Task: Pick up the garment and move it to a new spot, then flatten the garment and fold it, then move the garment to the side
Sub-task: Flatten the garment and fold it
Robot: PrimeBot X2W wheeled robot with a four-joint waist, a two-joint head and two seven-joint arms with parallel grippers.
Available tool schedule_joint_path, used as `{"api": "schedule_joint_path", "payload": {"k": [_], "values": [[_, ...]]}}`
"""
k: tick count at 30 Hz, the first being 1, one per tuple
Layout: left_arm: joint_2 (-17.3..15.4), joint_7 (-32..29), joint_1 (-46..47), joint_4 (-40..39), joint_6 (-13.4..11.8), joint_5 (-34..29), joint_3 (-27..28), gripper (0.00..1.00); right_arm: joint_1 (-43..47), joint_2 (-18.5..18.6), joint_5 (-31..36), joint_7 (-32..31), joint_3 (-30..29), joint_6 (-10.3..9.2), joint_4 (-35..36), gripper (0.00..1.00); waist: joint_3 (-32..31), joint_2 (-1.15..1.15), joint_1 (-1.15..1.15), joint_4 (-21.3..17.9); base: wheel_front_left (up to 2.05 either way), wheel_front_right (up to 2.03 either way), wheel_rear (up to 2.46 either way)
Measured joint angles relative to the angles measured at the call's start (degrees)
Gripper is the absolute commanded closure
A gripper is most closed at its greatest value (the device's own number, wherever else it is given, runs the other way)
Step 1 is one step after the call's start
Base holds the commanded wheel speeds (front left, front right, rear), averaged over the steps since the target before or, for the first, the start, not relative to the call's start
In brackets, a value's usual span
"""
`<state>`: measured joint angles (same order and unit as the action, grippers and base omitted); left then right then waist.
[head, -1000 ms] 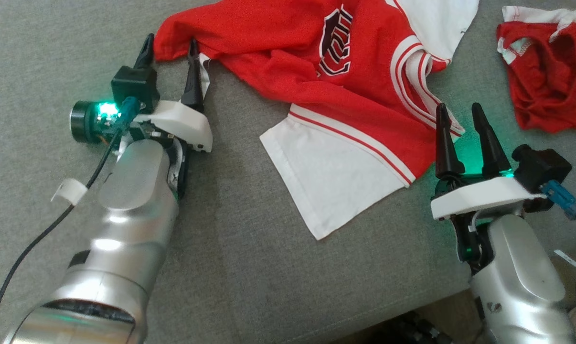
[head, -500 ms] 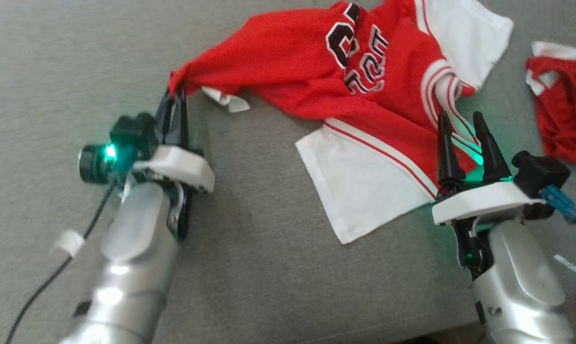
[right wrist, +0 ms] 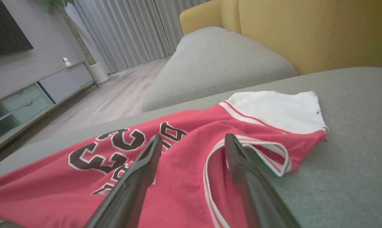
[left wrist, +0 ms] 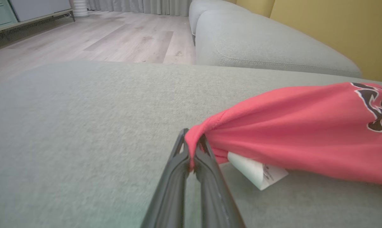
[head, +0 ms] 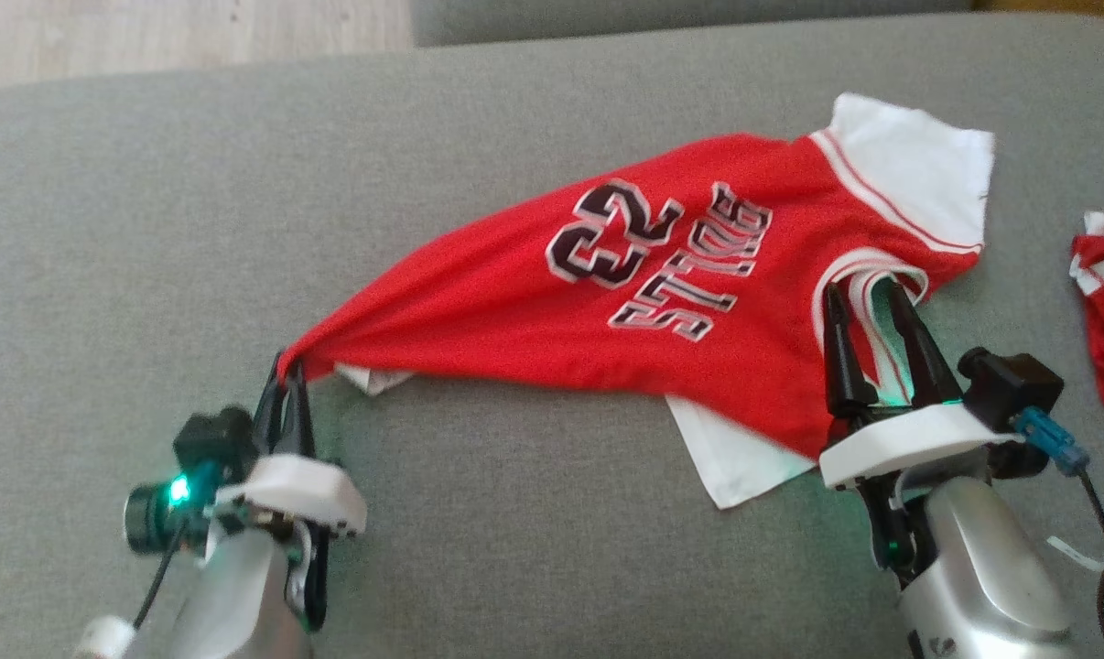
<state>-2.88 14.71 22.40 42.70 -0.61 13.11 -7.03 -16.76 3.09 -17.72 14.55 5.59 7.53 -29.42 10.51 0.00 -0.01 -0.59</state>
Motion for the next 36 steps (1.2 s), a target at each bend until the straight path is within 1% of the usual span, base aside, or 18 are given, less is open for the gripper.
{"api": "schedule_joint_path", "payload": {"k": [2, 3, 4, 7, 11, 14, 19, 23, 25, 30, 36], "values": [[0.0, 0.0, -1.8, 0.0, -0.3, 0.0, 1.0, 1.00, 0.1, 0.0, 0.1, 0.0, 0.3, 0.00, 0.1, 0.00, -1.1, 0.00, 0.00, 0.4, 0.00, 0.00, 0.00], [0.0, 0.0, -2.6, -0.1, -0.3, -0.2, 1.4, 0.37, 0.4, 0.0, 0.1, 0.0, 0.4, 0.00, 0.3, 0.00, -1.5, 0.00, 0.00, 0.5, 0.00, 0.00, 0.00], [0.0, 0.0, -3.4, -0.5, -0.5, -0.2, 1.7, 0.00, 0.9, 0.0, 0.1, 0.0, 0.7, 0.00, 0.8, 0.00, -1.9, 0.00, 0.00, 0.6, 0.00, 0.00, 0.00], [0.1, 0.0, -5.0, -3.2, -1.4, -1.6, 2.5, 0.00, 2.5, 0.0, 0.2, 0.0, 0.9, 0.00, 1.9, 0.00, -2.5, 0.00, 0.00, 0.7, 0.00, 0.00, 0.00], [0.1, 0.0, -6.2, -8.5, -1.7, -3.7, 3.3, 0.00, 3.6, 0.0, 2.1, 0.0, 0.6, 0.00, 3.9, 0.00, -2.9, 0.00, 0.01, 0.5, 0.00, 0.00, 0.00], [0.3, 0.0, -8.8, -11.1, -1.7, -5.0, 2.9, 0.00, 4.2, 0.0, 3.2, 0.0, 0.7, 0.00, 5.4, 0.00, -3.3, 0.00, 0.00, 0.2, 0.00, 0.00, 0.00], [0.4, 0.0, -14.0, -11.8, -1.6, -5.1, 1.5, 0.00, 7.9, -0.1, 4.9, 0.0, 0.8, 0.00, 5.6, 0.00, -4.3, 0.00, 0.00, -0.2, 0.00, 0.00, 0.00], [0.4, 0.0, -14.7, -12.2, -1.8, -4.4, 0.5, 0.00, 8.4, -0.1, 5.2, 0.0, 1.4, 0.00, 5.9, 0.00, -5.1, 0.00, 0.00, -0.4, 0.00, 0.00, 0.00], [0.4, 0.0, -14.7, -12.3, -1.9, -4.0, -0.2, 0.00, 8.4, -0.1, 5.3, 0.0, 2.8, 0.00, 5.9, 0.00, -5.4, 0.00, 0.00, -0.4, 0.00, 0.00, 0.00], [0.4, 0.0, -14.7, -12.3, -2.0, -2.7, -1.3, 0.00, 10.1, -0.1, 7.6, 0.0, 9.4, 0.00, 4.1, 0.00, -5.5, 0.00, 0.00, -0.1, 0.00, 0.00, 0.00], [0.4, 0.0, -14.7, -12.3, -2.4, -2.4, -2.4, 0.00, 12.7, 0.3, 7.7, 0.0, 12.7, 0.00, 0.7, 0.00, -5.1, 0.00, 0.01, 0.5, 0.00, 0.00, 0.00]]}}
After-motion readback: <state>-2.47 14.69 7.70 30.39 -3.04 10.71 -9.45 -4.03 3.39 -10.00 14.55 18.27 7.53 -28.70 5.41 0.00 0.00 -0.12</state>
